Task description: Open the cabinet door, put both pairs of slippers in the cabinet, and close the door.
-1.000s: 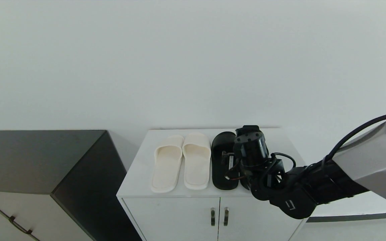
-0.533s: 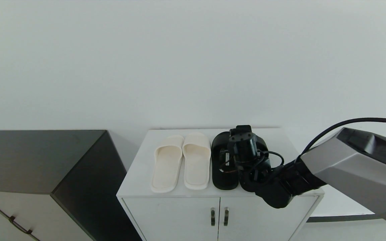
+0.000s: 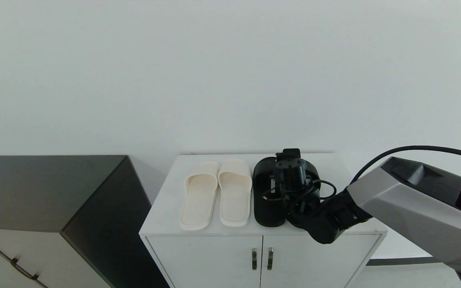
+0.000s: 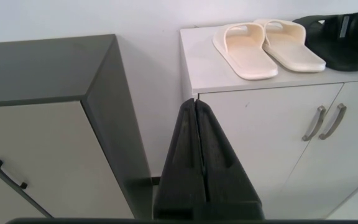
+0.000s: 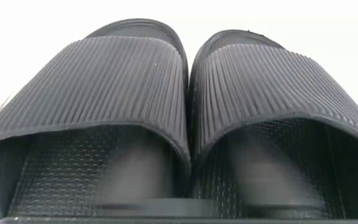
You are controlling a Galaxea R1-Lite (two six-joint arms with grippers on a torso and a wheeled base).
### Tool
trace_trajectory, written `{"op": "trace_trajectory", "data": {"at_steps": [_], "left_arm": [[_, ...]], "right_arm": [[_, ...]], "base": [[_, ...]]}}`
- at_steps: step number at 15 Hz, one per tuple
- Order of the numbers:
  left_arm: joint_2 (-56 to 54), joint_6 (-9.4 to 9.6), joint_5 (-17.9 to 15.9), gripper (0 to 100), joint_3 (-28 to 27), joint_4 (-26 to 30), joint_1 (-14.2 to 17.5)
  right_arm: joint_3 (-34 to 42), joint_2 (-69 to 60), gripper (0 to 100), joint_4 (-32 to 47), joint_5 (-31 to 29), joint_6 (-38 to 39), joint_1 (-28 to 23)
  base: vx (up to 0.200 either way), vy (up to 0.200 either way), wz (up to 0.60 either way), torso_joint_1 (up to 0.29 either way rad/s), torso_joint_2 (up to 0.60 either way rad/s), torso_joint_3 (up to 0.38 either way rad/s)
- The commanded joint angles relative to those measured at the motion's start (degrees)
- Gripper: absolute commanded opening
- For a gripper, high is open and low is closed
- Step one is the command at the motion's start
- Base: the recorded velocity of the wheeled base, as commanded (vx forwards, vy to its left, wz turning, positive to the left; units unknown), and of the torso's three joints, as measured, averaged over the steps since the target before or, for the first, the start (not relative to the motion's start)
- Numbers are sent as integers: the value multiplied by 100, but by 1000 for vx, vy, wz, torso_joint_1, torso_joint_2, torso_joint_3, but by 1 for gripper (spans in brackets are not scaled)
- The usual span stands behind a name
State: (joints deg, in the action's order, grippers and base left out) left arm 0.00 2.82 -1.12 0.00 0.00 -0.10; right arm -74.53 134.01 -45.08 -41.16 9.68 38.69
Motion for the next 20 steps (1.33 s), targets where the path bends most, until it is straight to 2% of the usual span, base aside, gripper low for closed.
{"op": "trace_trajectory", "data": {"at_steps": [1,5,8,11,12,15,16,17,20], "left_arm": [[0,-9,7,0,0,0,1],[0,-44,-2,0,0,9,1],[0,-71,-2,0,0,0,1],[0,-71,-2,0,0,0,1],[0,-79,-2,0,0,9,1],[0,-88,7,0,0,9,1],[9,-132,-2,0,0,9,1],[0,-141,-2,0,0,9,1],[0,-150,7,0,0,0,1]], "right_arm": [[35,-68,0,-9,2,-1,15],[299,-472,0,8,90,-194,33],[1424,-1545,0,26,1136,-221,191],[2145,-2415,0,43,1892,-256,297],[2602,-2828,0,87,2507,-344,341],[3155,-3355,0,289,3430,-414,358],[3384,-3593,0,368,3940,-423,393],[3489,-3733,0,465,4212,-414,429],[3525,-3768,0,597,4326,-414,481]], "base": [[0,0,0,0,0,0],[0,0,0,0,0,0],[0,0,0,0,0,0],[0,0,0,0,0,0],[0,0,0,0,0,0],[0,0,0,0,0,0],[0,0,0,0,0,0],[0,0,0,0,0,0],[0,0,0,0,0,0]]}}
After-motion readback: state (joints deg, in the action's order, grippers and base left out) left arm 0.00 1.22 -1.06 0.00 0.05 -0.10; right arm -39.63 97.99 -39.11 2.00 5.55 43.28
